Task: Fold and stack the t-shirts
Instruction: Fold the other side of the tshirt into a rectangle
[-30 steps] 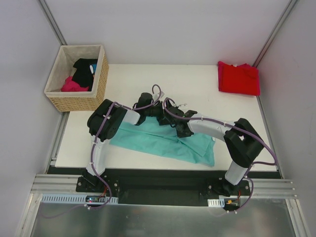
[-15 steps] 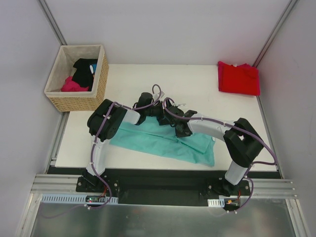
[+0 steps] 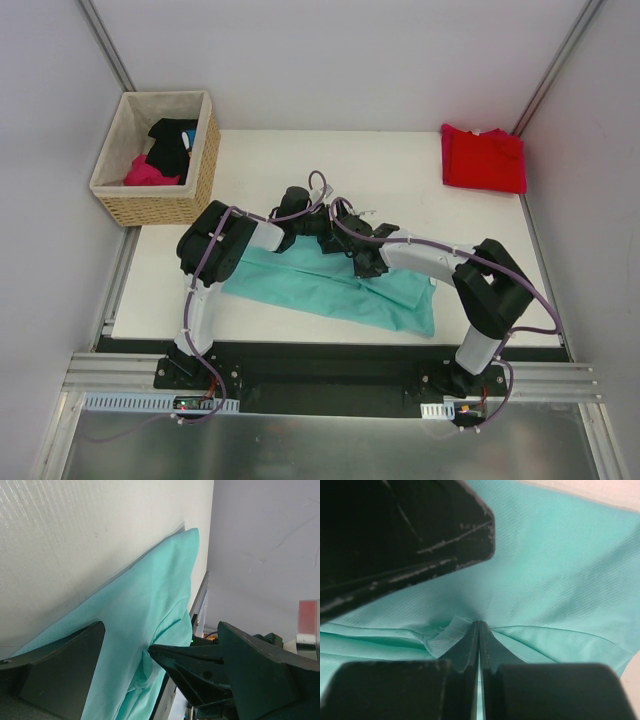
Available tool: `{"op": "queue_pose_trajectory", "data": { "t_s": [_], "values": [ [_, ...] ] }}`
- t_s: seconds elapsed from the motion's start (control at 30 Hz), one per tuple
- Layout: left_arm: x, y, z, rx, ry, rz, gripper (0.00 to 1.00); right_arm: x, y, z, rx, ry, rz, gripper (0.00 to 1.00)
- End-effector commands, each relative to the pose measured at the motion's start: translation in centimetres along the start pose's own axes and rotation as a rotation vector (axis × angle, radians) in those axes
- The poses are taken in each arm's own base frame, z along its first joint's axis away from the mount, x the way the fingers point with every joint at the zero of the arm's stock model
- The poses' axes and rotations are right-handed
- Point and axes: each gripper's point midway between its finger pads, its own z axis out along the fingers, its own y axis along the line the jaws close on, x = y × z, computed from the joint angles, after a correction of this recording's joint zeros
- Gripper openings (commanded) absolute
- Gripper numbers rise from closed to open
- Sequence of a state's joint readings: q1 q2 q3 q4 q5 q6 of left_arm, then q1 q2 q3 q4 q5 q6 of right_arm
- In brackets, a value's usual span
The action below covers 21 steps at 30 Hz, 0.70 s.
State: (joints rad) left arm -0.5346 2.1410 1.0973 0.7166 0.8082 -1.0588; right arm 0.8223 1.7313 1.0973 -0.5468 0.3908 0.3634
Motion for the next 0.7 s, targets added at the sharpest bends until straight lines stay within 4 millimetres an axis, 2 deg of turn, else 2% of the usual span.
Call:
{"op": "queue_pose_trajectory", "data": {
  "t_s": [0.0, 0.1, 0.2, 0.3, 0.47, 0.67],
  "values": [
    [0.2, 2.1, -0.1, -0.069, 0.003, -0.022, 0.99, 0.4, 0.1, 0.0, -0.012, 0.009, 0.015, 0.01],
    [0.2, 2.1, -0.1, -0.07, 0.004, -0.024, 0.99, 0.6, 0.2, -0.8, -0.032, -0.002, 0.019, 0.01],
    [0.2, 2.2, -0.1, -0.079, 0.006, -0.022, 0.99, 1.6, 0.3, -1.8, -0.038, -0.002, 0.0, 0.01],
    [0.2, 2.1, -0.1, -0.076, 0.006, -0.02, 0.99, 3.6, 0.1, -2.6, -0.041, 0.009, -0.02, 0.01],
    [0.2, 2.3, -0.1, -0.08, 0.007, -0.021, 0.99, 4.4, -0.7, -4.5, -0.039, -0.021, -0.027, 0.01],
    [-0.1, 2.0, 0.0, -0.078, 0.003, -0.018, 0.99, 5.5, -0.2, -6.5, -0.057, -0.03, -0.059, 0.01]
  ]
}}
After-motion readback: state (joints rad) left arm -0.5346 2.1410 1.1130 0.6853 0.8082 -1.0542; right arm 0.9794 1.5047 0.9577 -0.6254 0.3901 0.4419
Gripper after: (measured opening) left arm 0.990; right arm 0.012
